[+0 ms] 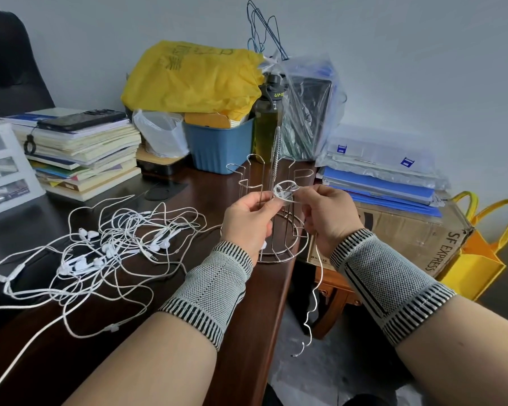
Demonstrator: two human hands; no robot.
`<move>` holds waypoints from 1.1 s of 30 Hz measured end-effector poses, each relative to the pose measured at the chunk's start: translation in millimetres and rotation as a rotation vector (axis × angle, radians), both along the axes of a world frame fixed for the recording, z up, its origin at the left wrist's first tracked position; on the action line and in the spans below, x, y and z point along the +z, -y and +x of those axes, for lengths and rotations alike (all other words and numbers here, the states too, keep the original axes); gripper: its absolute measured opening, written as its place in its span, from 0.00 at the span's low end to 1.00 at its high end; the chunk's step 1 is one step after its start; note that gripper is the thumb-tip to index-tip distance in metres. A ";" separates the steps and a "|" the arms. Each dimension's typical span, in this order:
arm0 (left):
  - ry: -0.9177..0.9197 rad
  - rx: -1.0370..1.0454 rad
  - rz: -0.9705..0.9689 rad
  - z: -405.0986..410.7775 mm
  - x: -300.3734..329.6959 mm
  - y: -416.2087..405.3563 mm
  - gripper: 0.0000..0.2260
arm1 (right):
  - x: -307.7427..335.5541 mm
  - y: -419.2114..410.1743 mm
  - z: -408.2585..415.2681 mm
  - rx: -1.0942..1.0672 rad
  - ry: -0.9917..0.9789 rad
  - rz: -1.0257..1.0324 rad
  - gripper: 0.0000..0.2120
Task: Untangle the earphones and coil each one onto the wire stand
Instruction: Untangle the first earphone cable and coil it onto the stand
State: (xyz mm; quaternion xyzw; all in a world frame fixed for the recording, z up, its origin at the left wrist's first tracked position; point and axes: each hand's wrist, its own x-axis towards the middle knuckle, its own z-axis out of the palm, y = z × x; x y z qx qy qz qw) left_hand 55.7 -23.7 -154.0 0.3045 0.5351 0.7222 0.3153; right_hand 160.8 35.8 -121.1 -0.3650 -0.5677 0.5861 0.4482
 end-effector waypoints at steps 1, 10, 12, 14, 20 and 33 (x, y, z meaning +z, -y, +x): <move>-0.004 0.003 -0.001 0.2 -0.1 0.1 0.06 | -0.2 -0.6 -1.0 0.007 -0.016 -0.039 0.08; 0.016 0.003 0.003 1.7 1.4 2.1 0.02 | -6.3 1.8 -9.7 -0.133 0.001 0.058 0.09; 0.026 0.000 0.001 1.3 1.6 2.0 0.02 | -6.6 1.2 -11.3 -0.154 0.004 0.056 0.09; 0.029 -0.004 -0.001 0.6 1.3 1.7 0.02 | -6.1 0.6 -12.3 -0.155 -0.014 0.011 0.08; 0.037 -0.014 -0.007 -1.4 -0.4 -0.1 0.03 | 0.1 -4.8 -10.8 0.013 -0.065 -0.370 0.10; 0.010 0.003 -0.002 -1.7 -1.5 -1.4 0.04 | -7.1 8.0 30.8 0.138 0.050 0.017 0.09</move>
